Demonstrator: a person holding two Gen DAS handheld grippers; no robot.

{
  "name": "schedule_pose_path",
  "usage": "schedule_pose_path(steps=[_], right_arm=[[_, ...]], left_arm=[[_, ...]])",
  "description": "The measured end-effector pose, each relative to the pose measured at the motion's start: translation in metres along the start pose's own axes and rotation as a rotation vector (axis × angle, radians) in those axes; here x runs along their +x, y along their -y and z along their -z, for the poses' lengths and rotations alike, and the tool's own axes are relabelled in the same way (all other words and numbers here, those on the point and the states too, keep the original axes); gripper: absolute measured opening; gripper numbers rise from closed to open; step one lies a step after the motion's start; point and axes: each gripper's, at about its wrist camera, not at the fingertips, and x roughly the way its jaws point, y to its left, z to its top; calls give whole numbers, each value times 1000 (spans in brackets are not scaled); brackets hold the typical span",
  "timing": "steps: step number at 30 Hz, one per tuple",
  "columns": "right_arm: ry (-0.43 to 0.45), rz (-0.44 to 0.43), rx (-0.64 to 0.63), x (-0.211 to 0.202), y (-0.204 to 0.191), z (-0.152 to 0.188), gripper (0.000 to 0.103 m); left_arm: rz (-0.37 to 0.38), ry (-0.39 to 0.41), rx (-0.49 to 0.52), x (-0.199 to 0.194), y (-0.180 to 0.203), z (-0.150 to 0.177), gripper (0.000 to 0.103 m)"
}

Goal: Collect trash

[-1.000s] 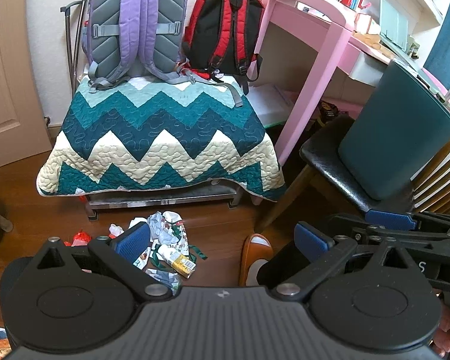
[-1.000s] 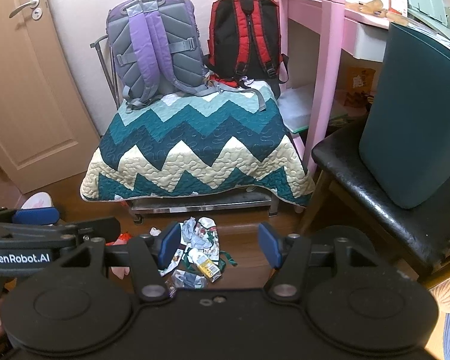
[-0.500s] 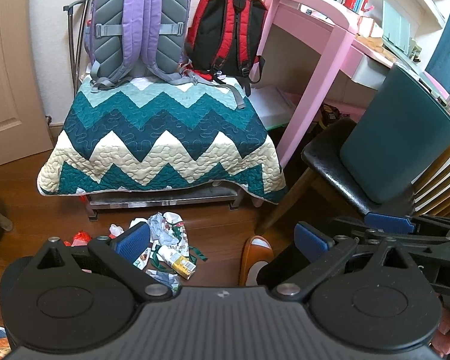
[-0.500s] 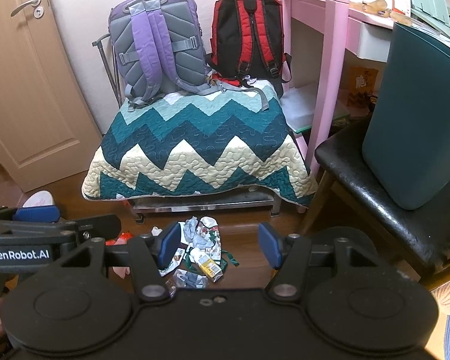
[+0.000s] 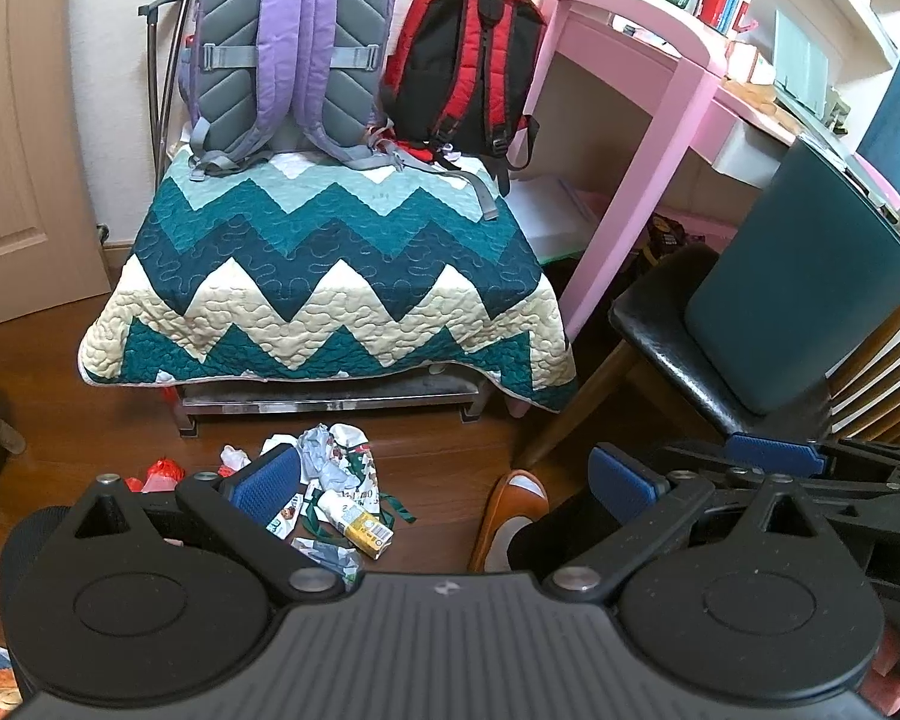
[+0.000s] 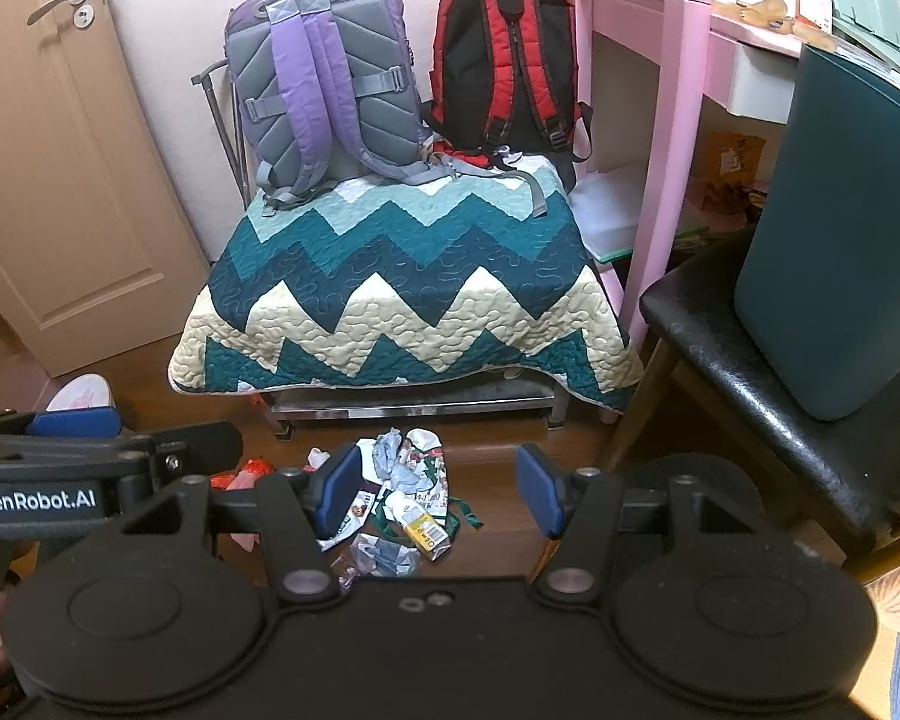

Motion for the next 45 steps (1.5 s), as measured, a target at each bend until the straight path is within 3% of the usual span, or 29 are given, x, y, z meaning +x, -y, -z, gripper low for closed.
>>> schedule_pose_path(steps=[10,17,29,38,45], right_arm=[[-21,-9,-1,11,-3,-5,57],[-73,-27,-26,41,-6,-19,57],[-103,-153,-121,152,-24,-60,57],[-205,-182,-106,224,-35,-69,57],[-244,-208,-131,283,-43,-62,57]], left_arm=[[-3,-6,-21,6,-7,-2,103],[-18,-41,-60,37,-26,-16,103],[-205,-48,-82,121,-96,-48,103],[-218,-125,-130,170,-142,-53,103],[-218,-193,-107,215,-172,-53,103]])
